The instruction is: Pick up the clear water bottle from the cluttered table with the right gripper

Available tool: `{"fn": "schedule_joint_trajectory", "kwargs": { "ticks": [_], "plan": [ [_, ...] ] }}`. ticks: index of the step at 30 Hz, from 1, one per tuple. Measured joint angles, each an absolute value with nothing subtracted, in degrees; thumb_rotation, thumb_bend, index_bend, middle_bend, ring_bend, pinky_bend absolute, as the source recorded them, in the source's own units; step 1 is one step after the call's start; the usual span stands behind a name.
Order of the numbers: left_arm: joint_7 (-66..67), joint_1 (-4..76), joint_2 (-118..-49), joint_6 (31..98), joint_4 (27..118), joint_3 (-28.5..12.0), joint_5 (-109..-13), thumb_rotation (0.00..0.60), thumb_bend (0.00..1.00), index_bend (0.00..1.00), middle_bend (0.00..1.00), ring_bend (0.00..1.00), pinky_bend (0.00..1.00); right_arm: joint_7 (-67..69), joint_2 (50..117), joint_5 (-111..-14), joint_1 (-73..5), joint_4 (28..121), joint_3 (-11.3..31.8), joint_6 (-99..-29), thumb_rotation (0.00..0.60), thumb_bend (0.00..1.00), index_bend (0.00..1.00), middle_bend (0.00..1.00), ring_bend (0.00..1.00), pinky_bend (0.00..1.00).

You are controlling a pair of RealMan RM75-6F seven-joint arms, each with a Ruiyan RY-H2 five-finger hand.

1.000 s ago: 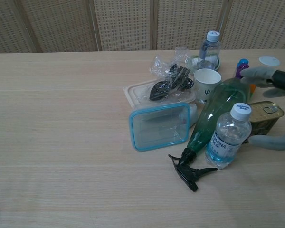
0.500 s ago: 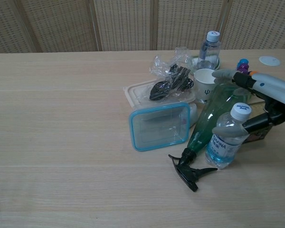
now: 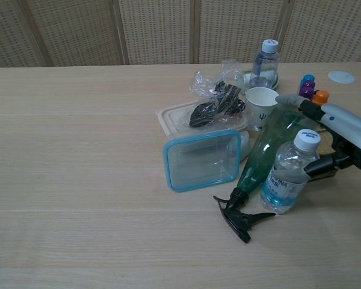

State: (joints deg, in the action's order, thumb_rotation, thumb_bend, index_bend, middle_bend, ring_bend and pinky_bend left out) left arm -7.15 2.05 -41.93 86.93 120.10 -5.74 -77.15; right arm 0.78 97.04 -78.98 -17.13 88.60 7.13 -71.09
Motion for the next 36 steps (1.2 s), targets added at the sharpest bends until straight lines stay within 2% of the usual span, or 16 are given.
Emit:
{"fn": "schedule_joint_trajectory", "kwargs": {
  "ticks": [2,5,7,11,14,24,32,36],
  "plan": [
    [-7.1,2.1,-42.0,86.8,120.1,-5.7,-77.1,0.6,0.0,0.0,0.0,0.0,0.0,2.4,98.0,-79.6,-16.9,86.5,7.1,-72.1,0.6,0.0,0.35,0.35,0.23,0.52],
    [-6.9,2.2,-42.1,86.7,120.2,-5.7,-77.2,0.6,0.0,0.0,0.0,0.0,0.0,4.2,99.2,-80.5,-16.6,84.1,7.0,-73.6,0.6,0.0,0.49,0.51,0.42,0.69],
    [-6.7,2.2,-42.2,86.6,120.2,-5.7,-77.2,0.6,0.0,0.0,0.0,0.0,0.0,4.9,99.8,-81.0,-16.4,83.1,7.0,-74.5,0.6,0.0,0.56,0.58,0.5,0.77],
    [-6.6,2.3,-42.3,86.5,120.2,-5.7,-77.1,0.6,0.0,0.0,0.0,0.0,0.0,5.8,100.0,-81.6,-15.9,82.6,6.7,-75.4,0.6,0.0,0.67,0.69,0.61,0.86],
    [-6.6,2.2,-42.3,86.6,120.3,-5.7,-77.1,0.6,0.0,0.0,0.0,0.0,0.0,5.8,100.0,-82.0,-15.6,82.6,6.4,-76.2,0.6,0.0,0.7,0.72,0.63,0.89],
    [-7.0,2.1,-42.1,86.5,120.3,-5.6,-77.2,0.6,0.0,0.0,0.0,0.0,0.0,4.0,98.9,-83.8,-14.8,85.9,6.3,-79.3,0.6,0.0,0.72,0.73,0.64,0.89],
    [-7.6,2.1,-41.9,86.5,120.3,-5.7,-77.3,0.6,0.0,0.0,0.0,0.0,0.0,0.5,95.0,-85.6,-14.6,94.4,7.4,-81.6,0.6,0.0,0.71,0.73,0.64,0.89],
    [-7.9,2.0,-41.8,86.5,120.4,-5.6,-77.5,0.6,0.0,0.0,0.0,0.0,0.0,-2.8,91.8,-86.4,-15.3,101.0,9.5,-82.2,0.6,0.0,0.71,0.73,0.64,0.89]
  ]
}}
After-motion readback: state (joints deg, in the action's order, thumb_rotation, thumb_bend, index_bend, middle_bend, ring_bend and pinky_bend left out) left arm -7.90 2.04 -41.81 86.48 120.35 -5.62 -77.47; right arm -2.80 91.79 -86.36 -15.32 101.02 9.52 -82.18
